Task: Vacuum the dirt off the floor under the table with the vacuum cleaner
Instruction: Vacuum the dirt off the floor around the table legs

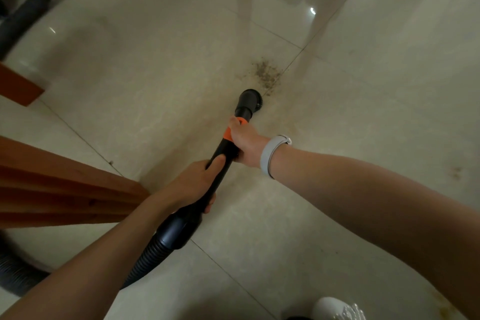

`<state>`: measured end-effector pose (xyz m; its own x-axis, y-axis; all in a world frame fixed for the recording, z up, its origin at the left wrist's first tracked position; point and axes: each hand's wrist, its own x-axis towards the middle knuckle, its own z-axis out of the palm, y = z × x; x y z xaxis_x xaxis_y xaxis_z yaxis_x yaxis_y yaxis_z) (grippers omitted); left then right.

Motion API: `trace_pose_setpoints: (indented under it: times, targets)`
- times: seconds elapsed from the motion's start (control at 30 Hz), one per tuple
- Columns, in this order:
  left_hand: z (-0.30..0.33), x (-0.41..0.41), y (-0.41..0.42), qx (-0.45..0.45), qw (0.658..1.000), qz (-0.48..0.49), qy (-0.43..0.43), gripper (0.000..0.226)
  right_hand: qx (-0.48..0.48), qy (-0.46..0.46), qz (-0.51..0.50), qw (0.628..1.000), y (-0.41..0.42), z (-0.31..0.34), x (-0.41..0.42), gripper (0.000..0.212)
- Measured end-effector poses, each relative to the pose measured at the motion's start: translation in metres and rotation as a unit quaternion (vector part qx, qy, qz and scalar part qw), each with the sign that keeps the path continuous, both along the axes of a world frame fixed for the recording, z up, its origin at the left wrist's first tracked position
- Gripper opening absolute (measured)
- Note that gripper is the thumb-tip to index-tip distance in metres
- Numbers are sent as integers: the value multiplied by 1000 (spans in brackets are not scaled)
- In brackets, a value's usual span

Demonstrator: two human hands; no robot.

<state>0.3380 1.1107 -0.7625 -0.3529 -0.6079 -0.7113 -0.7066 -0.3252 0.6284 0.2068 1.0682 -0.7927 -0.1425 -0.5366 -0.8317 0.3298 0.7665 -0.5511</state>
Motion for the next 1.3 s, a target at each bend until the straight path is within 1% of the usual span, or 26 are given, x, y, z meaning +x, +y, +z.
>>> trace_pose_setpoints:
  times: [0.1,0.3,0.47,0.63,0.77,0.9,1.03,1.2,1.3]
  targets:
    - [-2,-9,-1,-1,1000,5,3,42,-4,2,-12,1000,1,-1,-10,39]
    - [-8,-28,-3,-28,999,-39,-10,43,-13,-8,-41,999,2,-7,-28,44]
    - [-12,-48,-11,-39,998,-50,-8,43,-28,-16,-60,998,-2,-12,-50,31]
    - [-17,-73,-20,-69,995,-71,-23,44,-37,-25,-69,997,-9,-13,-76,34]
    - [-21,-98,-33,-74,995,-61,-14,42,-45,-33,-89,994,-20,-8,-98,31]
    - [-22,-127,-43,-71,996,-60,-15,44,-50,-23,-104,993,-30,-7,-120,33]
    - [-24,-153,-42,-66,994,-80,-24,43,-51,-11,-135,990,-31,-14,-144,33]
    - [-30,-159,-42,-12,997,-73,33,39,-46,6,-115,992,-32,-18,-155,32]
    - [-33,-158,-41,7,997,-53,49,37,-48,24,-100,994,-35,-18,-153,28]
